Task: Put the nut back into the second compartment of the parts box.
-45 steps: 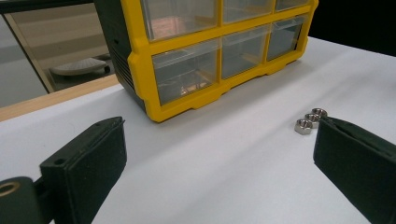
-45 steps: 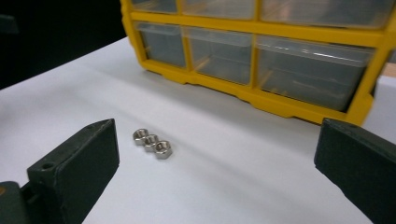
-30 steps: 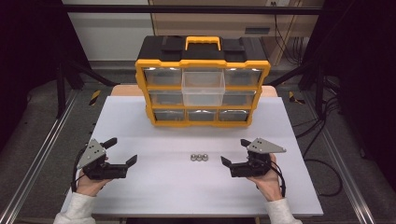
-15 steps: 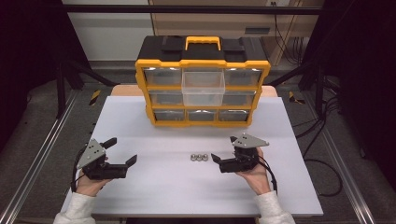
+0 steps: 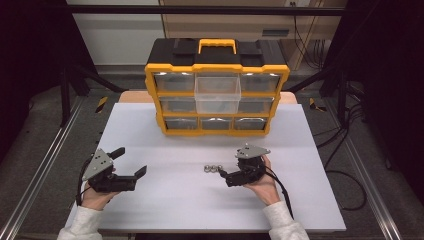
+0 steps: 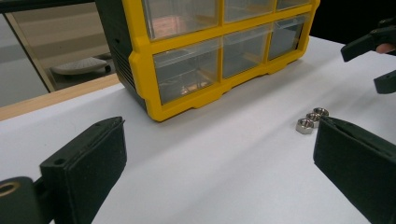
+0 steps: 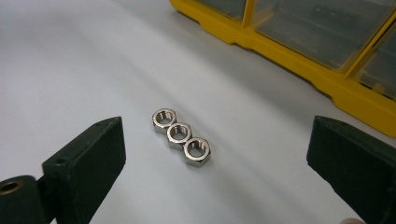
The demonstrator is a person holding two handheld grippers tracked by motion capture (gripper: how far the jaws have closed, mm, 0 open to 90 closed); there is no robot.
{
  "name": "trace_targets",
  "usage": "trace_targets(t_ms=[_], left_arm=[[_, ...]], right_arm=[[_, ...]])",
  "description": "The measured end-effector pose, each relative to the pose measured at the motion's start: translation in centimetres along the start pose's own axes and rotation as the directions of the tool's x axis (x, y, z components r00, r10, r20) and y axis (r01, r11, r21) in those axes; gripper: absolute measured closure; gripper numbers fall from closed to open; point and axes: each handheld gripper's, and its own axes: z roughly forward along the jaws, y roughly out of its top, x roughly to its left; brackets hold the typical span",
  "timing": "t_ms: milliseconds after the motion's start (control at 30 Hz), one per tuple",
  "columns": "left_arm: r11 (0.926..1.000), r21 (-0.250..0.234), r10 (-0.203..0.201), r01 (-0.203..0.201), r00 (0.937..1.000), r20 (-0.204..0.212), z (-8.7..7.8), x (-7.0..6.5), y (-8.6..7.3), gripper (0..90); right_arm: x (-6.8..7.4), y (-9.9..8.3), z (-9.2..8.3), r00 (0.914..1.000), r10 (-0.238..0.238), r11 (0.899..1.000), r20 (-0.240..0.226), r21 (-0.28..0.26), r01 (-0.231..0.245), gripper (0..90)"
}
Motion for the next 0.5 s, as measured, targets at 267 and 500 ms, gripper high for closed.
trace_targets(t_ms=[267,500], left_arm=[[1.0000,0.001,0.002,-0.002,1.0000,-0.001,0.0,0.0,0.0,2.1],[1.0000,0.004,0.004,-0.004,1.0000,-0.001,0.1,-0.1,0.0,2.0]], right_arm=[[-0.1,-0.5,2.2,0.9998,0.009,0.998,-0.017,0.068,-0.008,12.8],[-0.4,-0.8,3.4,0.9995,0.014,0.996,-0.027,0.091,-0.012,20.5]])
